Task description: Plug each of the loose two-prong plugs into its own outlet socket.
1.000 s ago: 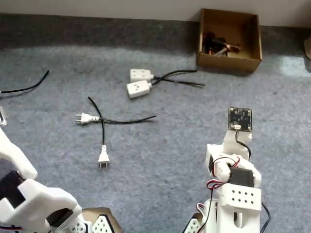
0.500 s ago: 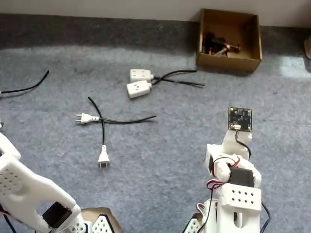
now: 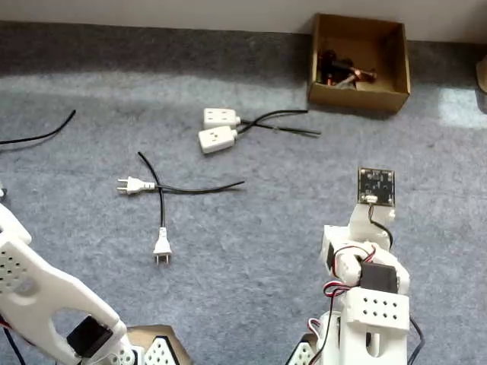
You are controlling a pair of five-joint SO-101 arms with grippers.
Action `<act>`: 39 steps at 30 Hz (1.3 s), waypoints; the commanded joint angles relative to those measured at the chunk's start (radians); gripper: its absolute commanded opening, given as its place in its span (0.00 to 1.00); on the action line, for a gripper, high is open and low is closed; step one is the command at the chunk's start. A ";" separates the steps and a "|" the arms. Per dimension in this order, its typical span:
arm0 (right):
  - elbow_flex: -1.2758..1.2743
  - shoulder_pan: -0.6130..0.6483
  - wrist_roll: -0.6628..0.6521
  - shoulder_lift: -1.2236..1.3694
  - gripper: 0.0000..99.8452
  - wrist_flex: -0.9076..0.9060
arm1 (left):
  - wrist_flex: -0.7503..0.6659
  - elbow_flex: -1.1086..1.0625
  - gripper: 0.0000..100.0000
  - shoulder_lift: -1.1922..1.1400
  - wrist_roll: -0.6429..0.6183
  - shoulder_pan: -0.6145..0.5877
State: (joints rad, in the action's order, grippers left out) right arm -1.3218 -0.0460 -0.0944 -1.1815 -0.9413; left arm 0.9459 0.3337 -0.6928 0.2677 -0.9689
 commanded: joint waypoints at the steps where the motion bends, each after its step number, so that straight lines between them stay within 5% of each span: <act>1: 0.005 -0.004 -0.012 -0.021 0.15 0.024 | -0.014 0.050 0.11 0.019 0.002 -0.033; 14: 0.005 -0.004 -0.014 -0.021 0.15 0.024 | 0.072 0.051 0.21 0.090 0.002 -0.041; 39: -0.025 0.018 -0.043 -0.021 0.15 0.025 | 0.172 0.048 0.21 0.216 0.008 -0.041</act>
State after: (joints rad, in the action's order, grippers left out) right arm -1.3556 -0.0460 -0.1281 -1.1815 -0.9413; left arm 1.1024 0.3445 -0.5808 0.2647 -1.0027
